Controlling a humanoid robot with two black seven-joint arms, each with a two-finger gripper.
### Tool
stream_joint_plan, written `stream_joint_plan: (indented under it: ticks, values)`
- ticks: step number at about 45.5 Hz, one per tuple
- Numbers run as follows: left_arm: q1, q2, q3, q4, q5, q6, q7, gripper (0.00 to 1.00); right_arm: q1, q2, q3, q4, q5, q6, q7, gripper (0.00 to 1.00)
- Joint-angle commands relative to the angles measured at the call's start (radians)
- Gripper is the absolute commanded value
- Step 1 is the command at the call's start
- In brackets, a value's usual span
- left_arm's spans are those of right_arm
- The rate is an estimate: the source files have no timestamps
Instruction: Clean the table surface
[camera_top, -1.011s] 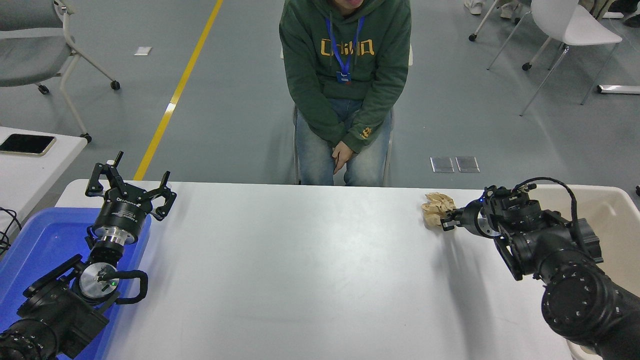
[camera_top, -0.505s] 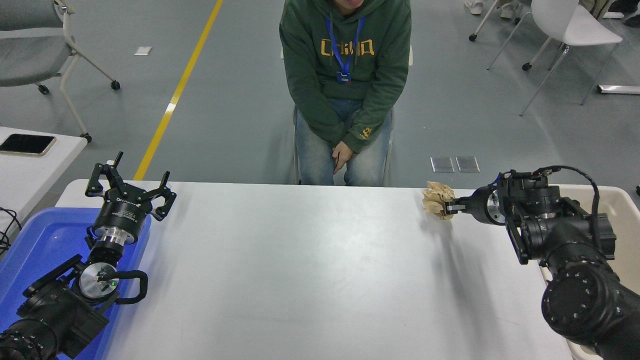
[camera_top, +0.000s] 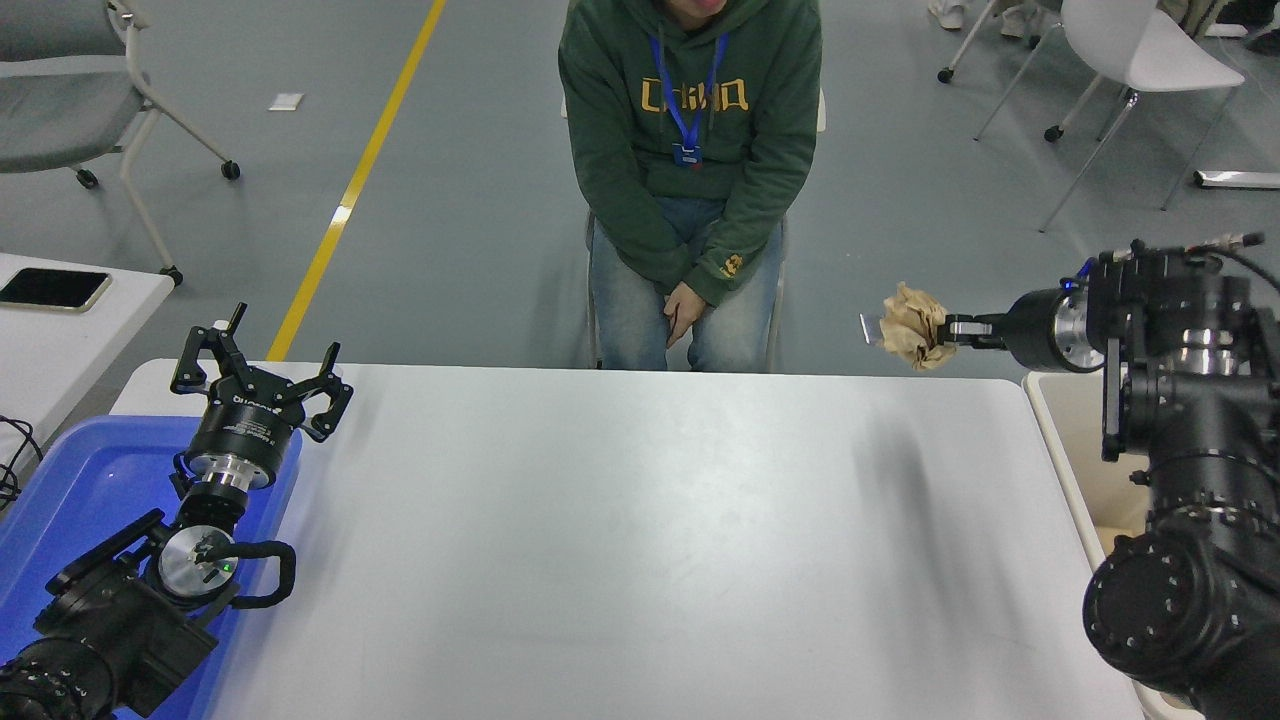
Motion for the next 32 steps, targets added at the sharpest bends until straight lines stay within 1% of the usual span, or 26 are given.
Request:
stream_joint_plan:
  ticks: [1, 8, 19, 24, 32]
  values:
    - [0.000, 0.000, 0.000, 0.001, 0.000, 0.000, -0.002, 1.00, -0.016, -0.006, -0.018, -0.068, 0.011, 0.058, 0.015, 0.00]
    - [0.000, 0.000, 0.000, 0.001, -0.001, 0.000, 0.000, 1.00, -0.045, -0.044, -0.051, -0.069, 0.113, 0.063, 0.015, 0.00]
    - [0.000, 0.000, 0.000, 0.001, -0.001, 0.000, -0.002, 1.00, -0.022, -0.054, -0.044, -0.086, 0.133, 0.064, 0.015, 0.00]
    - [0.000, 0.000, 0.000, 0.001, -0.002, 0.000, -0.002, 1.00, -0.048, -0.060, -0.041, -0.098, 0.135, 0.063, 0.015, 0.00]
    - [-0.002, 0.000, 0.000, 0.001, -0.002, 0.000, -0.002, 1.00, -0.019, -0.060, -0.027, -0.095, 0.138, 0.063, 0.015, 0.00]
